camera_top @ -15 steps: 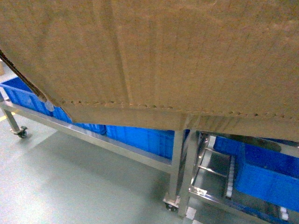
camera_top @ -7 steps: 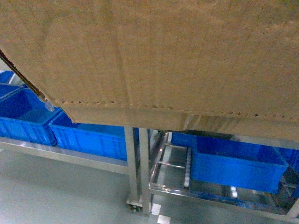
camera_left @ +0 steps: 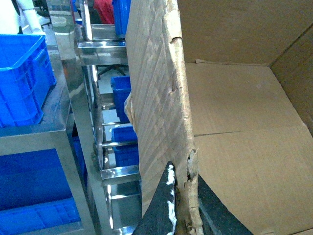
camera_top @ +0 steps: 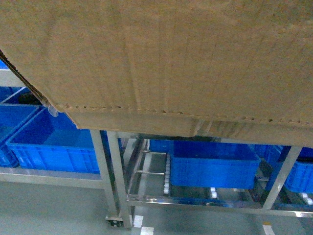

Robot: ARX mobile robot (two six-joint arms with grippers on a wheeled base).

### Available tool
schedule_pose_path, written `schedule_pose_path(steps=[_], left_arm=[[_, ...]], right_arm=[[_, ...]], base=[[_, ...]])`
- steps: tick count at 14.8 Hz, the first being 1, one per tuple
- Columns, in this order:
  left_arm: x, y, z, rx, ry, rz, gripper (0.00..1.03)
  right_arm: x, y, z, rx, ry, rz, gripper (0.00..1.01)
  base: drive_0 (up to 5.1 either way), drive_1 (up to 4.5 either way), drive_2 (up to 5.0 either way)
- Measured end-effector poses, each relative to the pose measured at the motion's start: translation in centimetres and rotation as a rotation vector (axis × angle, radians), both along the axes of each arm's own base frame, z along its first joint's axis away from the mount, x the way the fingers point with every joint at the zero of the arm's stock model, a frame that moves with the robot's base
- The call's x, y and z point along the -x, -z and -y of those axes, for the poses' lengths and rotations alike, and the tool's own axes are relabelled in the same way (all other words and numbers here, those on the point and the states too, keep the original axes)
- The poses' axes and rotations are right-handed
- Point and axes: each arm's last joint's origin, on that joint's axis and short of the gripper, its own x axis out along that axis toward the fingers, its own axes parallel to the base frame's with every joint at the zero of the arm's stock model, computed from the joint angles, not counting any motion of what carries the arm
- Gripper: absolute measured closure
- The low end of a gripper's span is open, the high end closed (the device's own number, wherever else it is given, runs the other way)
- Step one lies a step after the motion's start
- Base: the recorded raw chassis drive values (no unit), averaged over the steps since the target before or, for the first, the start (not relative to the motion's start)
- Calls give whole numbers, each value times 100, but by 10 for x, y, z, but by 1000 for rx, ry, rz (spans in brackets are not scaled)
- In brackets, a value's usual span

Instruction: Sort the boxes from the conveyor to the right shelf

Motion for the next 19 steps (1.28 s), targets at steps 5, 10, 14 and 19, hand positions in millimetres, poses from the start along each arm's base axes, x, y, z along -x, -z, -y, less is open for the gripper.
schedule_pose_path(steps=[5, 10, 14, 19], left_arm=[[0, 0, 0, 0, 0, 0, 101], [0, 0, 0, 0, -1, 0, 101], [0, 0, 0, 1, 0, 1, 101], [0, 0, 0, 0, 0, 1, 101]], right_arm=[[0, 0, 0, 0, 0, -2, 98], [0, 0, 0, 0, 0, -2, 98], [0, 0, 0, 0, 0, 0, 98], [0, 0, 0, 0, 0, -1, 98]], base=[[-158, -158, -158], [-158, -158, -158], [-158, -158, -158], [-158, -158, -158]])
